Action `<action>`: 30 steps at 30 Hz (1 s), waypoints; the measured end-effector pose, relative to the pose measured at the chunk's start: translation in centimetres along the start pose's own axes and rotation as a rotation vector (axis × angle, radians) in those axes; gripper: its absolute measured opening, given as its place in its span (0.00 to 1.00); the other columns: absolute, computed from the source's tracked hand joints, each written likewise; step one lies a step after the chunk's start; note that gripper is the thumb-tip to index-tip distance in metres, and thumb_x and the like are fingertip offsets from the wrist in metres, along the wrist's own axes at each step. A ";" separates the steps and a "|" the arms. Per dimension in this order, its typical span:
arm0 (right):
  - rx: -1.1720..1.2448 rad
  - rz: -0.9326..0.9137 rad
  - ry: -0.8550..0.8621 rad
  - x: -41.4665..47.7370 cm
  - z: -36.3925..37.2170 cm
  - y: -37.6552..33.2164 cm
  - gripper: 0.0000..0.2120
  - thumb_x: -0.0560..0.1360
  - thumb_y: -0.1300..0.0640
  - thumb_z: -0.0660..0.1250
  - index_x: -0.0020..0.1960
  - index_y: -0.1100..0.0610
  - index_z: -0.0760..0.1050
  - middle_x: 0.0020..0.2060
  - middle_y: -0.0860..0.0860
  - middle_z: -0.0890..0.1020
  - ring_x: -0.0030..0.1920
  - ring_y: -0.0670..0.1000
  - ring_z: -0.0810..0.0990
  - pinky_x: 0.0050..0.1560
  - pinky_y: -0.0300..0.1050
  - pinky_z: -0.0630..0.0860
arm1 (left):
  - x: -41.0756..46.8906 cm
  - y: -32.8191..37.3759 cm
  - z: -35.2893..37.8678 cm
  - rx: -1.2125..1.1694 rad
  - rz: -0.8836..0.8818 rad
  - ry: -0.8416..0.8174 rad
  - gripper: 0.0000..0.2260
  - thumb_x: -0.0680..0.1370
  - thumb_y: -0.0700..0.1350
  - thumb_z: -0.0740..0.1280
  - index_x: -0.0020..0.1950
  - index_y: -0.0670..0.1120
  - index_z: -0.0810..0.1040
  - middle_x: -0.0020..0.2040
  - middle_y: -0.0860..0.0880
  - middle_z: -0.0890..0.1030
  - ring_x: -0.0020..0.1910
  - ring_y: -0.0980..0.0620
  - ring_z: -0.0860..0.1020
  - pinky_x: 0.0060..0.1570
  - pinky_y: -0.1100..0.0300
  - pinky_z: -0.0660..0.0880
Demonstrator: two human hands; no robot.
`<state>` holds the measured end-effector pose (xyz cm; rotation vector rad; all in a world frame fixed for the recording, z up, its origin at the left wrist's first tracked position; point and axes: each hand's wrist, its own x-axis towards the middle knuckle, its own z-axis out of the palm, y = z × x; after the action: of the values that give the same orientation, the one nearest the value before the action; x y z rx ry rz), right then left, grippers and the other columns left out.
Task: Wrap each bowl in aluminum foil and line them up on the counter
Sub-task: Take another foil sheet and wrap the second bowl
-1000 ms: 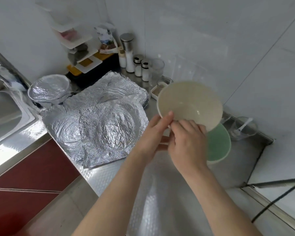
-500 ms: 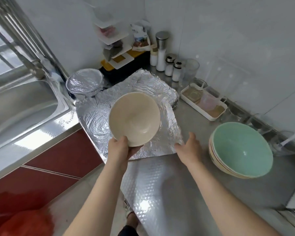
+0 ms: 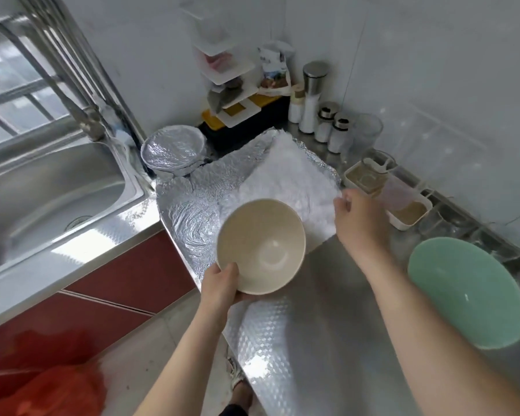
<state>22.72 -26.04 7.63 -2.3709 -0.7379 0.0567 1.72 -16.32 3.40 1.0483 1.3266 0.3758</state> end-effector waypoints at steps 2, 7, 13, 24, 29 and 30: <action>-0.018 -0.144 0.106 2.1 -2.3 -2.3 0.15 0.80 0.58 0.59 0.35 0.54 0.62 0.27 0.48 0.66 0.32 0.55 0.66 0.33 0.47 0.58 | 0.2 0.3 -0.2 0.081 0.025 0.000 0.07 0.77 0.36 0.59 0.47 0.43 0.75 0.45 0.42 0.79 0.43 0.44 0.80 0.30 0.55 0.79; 0.091 -0.273 0.292 5.7 -6.6 -5.4 0.12 0.80 0.56 0.57 0.38 0.58 0.66 0.27 0.50 0.68 0.29 0.57 0.70 0.32 0.48 0.65 | 0.4 0.2 0.7 0.256 0.053 -0.086 0.06 0.75 0.40 0.61 0.46 0.42 0.76 0.48 0.37 0.81 0.44 0.39 0.82 0.38 0.40 0.81; 0.631 0.087 0.267 6.1 -8.6 -5.4 0.13 0.78 0.62 0.63 0.38 0.70 0.71 0.30 0.50 0.67 0.22 0.49 0.76 0.28 0.46 0.79 | 0.5 -1.0 3.2 0.346 0.045 -0.190 0.10 0.80 0.39 0.58 0.59 0.40 0.74 0.44 0.43 0.80 0.38 0.42 0.83 0.36 0.45 0.82; 1.126 0.652 -0.066 -1.6 -2.9 1.9 0.07 0.78 0.67 0.64 0.41 0.63 0.72 0.40 0.54 0.71 0.34 0.47 0.74 0.27 0.37 0.77 | 0.4 4.6 -3.3 -0.817 -0.045 -0.205 0.27 0.79 0.62 0.60 0.68 0.44 0.72 0.64 0.39 0.77 0.60 0.40 0.79 0.57 0.40 0.76; 1.016 0.738 -0.167 -4.0 -1.5 4.7 0.05 0.78 0.67 0.64 0.43 0.63 0.74 0.42 0.57 0.72 0.35 0.51 0.73 0.26 0.37 0.77 | 0.5 4.7 -3.5 -0.316 0.092 -0.245 0.30 0.77 0.42 0.70 0.76 0.54 0.62 0.66 0.48 0.71 0.60 0.52 0.75 0.40 0.54 0.79; 0.990 0.756 -0.184 -4.4 -1.4 5.1 0.05 0.78 0.66 0.64 0.43 0.63 0.75 0.43 0.57 0.72 0.36 0.51 0.73 0.26 0.38 0.77 | 0.6 4.2 -3.5 -0.250 0.103 -0.221 0.36 0.75 0.39 0.72 0.76 0.61 0.59 0.68 0.47 0.69 0.62 0.49 0.74 0.45 0.51 0.79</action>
<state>21.85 -32.33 5.09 -1.5425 0.1687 0.7717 0.05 -12.23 6.69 0.9206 1.0025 0.4762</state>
